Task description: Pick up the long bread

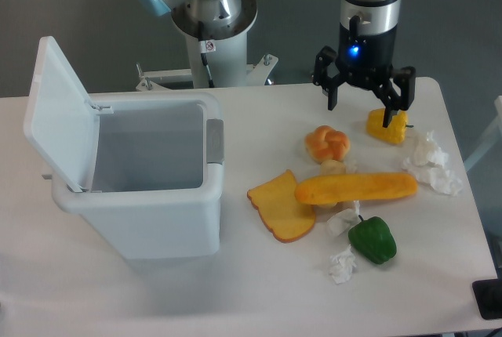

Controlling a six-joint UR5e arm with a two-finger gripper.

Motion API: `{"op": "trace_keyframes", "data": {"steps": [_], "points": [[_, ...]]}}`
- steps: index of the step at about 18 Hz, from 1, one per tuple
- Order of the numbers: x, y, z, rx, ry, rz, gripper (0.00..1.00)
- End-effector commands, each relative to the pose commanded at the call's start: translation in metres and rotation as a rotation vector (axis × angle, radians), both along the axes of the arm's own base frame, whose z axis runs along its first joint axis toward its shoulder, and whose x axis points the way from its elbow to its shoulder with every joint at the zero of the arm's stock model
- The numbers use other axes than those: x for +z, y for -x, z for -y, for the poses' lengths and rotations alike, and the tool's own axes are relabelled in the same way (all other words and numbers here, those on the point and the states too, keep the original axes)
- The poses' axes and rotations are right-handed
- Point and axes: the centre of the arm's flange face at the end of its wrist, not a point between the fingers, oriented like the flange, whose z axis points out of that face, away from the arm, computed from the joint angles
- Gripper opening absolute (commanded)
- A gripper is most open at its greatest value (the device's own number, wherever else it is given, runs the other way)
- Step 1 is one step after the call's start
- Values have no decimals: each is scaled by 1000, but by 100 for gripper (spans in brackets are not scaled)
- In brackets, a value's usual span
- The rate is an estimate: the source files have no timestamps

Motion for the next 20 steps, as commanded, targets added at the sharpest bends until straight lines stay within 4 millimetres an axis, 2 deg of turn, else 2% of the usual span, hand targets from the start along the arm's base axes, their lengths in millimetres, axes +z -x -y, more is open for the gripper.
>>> {"op": "trace_keyframes", "data": {"steps": [4, 8, 10, 16, 20], "points": [[-15, -1, -2, -7, 12, 25, 100], [-33, -5, -21, -50, 26, 49, 100], [-36, -10, -28, -70, 29, 50, 100], [-65, -1, -50, -165, 53, 59, 100], [-89, 3, -61, -300, 91, 68, 100]]}}
